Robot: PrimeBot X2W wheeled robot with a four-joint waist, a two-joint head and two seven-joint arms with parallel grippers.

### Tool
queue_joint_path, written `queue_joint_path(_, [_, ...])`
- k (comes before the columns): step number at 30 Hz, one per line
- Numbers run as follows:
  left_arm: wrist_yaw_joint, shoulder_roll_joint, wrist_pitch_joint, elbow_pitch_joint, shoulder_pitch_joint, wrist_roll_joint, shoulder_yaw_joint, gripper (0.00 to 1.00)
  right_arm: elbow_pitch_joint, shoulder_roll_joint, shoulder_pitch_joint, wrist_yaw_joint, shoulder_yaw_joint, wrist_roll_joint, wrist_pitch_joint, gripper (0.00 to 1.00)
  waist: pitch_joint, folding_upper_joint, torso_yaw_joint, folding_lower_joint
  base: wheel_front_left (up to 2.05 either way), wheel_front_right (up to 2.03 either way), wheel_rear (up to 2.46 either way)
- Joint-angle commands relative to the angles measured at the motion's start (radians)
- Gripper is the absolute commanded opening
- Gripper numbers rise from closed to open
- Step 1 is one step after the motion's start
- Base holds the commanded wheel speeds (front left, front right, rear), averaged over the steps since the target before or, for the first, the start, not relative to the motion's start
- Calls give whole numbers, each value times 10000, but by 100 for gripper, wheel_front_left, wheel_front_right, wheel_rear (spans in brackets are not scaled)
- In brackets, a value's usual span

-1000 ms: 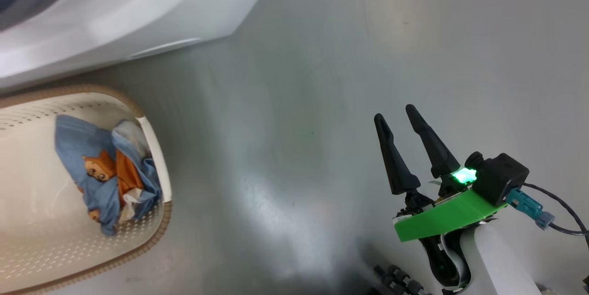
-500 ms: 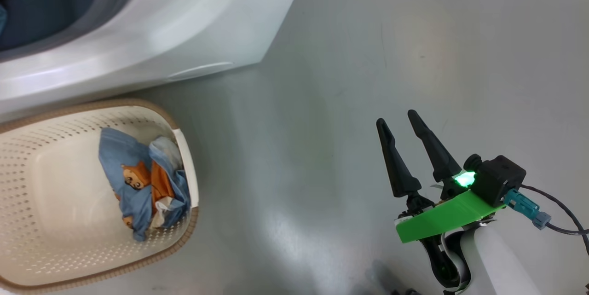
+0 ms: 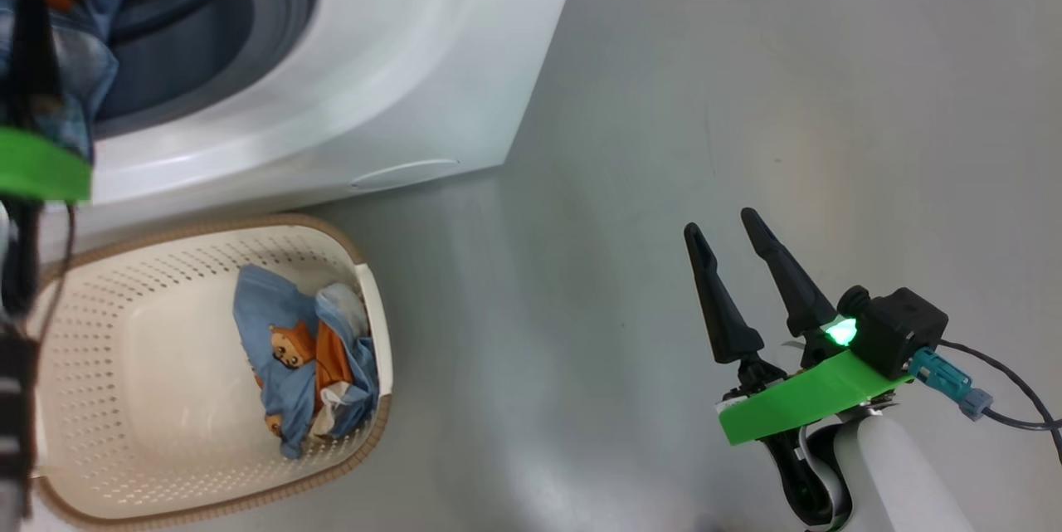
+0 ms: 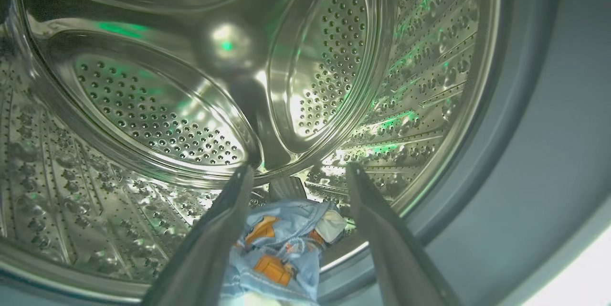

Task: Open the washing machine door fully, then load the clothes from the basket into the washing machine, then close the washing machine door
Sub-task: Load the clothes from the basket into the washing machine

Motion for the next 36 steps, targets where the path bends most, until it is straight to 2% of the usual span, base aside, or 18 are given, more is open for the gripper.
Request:
queue_joint_path(1, [177,432,-4,-686,698,-125,398,100,-197,5,367,16,184,-92,-49,100,-214,0,110,0,0,0,0])
queue_joint_path(8, [677,491,2,-2166,2681,-280,793,100,-245,5,441,16,156,-114,-49,100,-309,0,130,0,0,0,0])
queue_joint_path(18, [1487,105,127,-3999,5744,-742,1417,100,-218,5,484,16,129,-195,-49,100,-413,0,237,0,0,0,0])
queue_joint_path(27, [2115,-349,78,-4480,7367,-1058,2006,100,-199,5,439,16,96,-286,-49,100,-431,0,354,0,0,0,0])
queue_joint_path(36, [2312,-555,52,-4567,7839,-1124,2090,100,-179,5,400,16,110,-361,-49,100,-515,0,379,0,0,0,0])
